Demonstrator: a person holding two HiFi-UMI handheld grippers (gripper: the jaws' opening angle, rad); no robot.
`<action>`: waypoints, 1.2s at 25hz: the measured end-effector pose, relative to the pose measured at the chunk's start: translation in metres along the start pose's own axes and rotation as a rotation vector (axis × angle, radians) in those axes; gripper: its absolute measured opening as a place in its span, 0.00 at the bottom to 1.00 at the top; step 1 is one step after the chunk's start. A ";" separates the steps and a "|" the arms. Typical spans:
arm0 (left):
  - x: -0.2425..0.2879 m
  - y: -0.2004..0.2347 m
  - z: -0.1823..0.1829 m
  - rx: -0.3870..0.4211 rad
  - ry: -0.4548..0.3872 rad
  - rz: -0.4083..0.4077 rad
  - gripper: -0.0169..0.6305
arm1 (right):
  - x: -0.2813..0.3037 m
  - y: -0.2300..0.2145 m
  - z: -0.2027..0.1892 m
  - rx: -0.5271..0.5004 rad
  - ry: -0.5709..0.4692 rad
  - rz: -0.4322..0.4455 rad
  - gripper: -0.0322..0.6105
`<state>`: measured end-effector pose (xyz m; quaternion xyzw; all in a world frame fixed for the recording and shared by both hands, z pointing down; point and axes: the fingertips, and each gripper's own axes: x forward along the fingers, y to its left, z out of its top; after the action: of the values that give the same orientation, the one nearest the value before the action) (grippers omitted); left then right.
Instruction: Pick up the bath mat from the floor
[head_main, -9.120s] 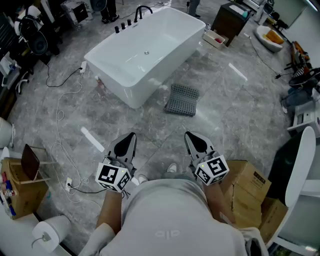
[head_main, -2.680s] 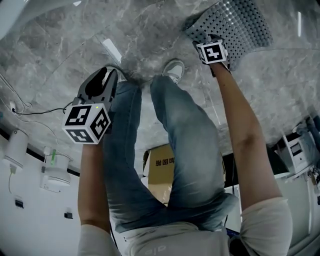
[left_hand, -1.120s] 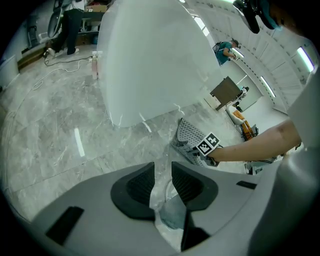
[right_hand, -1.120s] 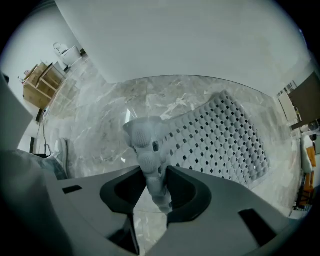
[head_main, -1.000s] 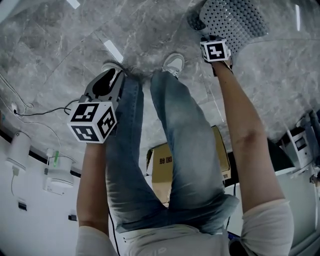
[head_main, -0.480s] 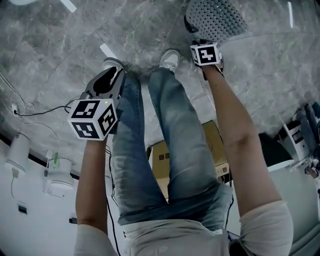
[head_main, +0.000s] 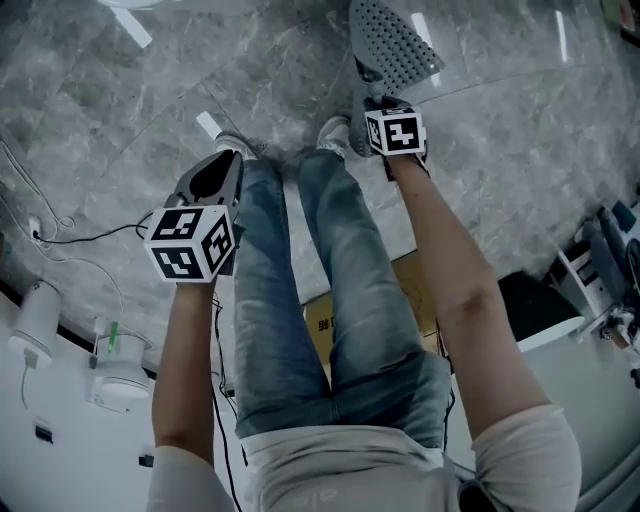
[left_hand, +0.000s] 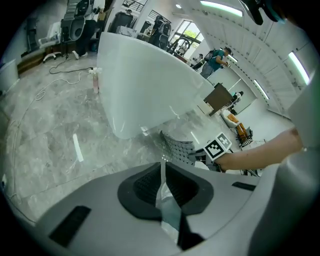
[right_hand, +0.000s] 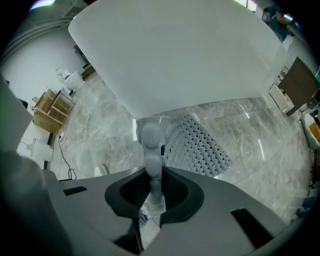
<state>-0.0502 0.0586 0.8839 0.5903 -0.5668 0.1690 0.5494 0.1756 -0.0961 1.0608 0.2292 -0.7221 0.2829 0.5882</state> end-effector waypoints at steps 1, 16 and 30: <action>-0.007 0.002 0.004 -0.001 -0.007 0.006 0.08 | -0.009 0.007 0.006 -0.003 -0.011 0.004 0.16; -0.110 0.033 0.043 0.034 -0.031 0.032 0.05 | -0.134 0.091 0.062 0.081 -0.148 0.044 0.16; -0.214 0.015 0.090 0.025 -0.111 0.045 0.05 | -0.274 0.142 0.098 0.175 -0.227 0.065 0.16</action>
<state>-0.1658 0.0907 0.6842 0.5925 -0.6075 0.1554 0.5057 0.0659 -0.0588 0.7587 0.2866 -0.7636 0.3357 0.4712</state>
